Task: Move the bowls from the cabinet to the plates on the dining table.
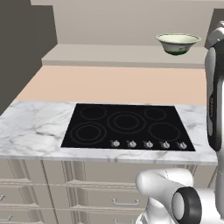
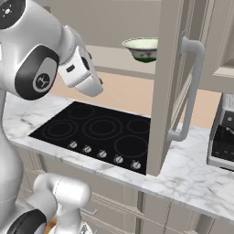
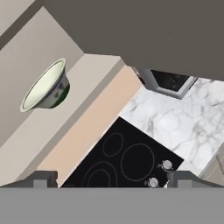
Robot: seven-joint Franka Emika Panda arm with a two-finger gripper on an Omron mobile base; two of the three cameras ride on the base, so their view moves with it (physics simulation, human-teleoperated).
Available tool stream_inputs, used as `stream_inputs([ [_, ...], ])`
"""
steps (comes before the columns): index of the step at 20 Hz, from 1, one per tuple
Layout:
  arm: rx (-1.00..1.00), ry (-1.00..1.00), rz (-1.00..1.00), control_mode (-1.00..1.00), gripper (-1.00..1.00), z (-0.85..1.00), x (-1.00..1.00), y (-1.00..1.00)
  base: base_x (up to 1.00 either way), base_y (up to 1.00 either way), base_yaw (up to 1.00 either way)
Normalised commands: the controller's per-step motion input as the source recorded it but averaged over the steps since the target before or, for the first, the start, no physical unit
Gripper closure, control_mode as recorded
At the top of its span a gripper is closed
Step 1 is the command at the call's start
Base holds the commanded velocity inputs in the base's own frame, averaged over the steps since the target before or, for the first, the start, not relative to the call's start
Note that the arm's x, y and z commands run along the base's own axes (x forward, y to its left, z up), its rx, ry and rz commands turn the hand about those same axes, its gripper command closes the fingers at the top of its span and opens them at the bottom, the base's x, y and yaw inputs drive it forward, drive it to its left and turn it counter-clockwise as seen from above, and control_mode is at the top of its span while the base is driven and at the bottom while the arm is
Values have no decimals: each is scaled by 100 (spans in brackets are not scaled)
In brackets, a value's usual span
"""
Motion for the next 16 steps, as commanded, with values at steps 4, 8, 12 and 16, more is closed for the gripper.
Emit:
stream_inputs([
  [4, -2, -1, 0, -100, -100, 1, 50, -1, 0, 0, 0],
  [8, 1, 0, -2, -100, -100, 17, 55, -7, 0, 0, 0],
  [12, 3, -1, -1, -100, -100, 20, 44, -16, 0, 0, 0],
  [16, 7, 0, 0, -100, -100, 12, 32, -22, 0, 0, 0],
])
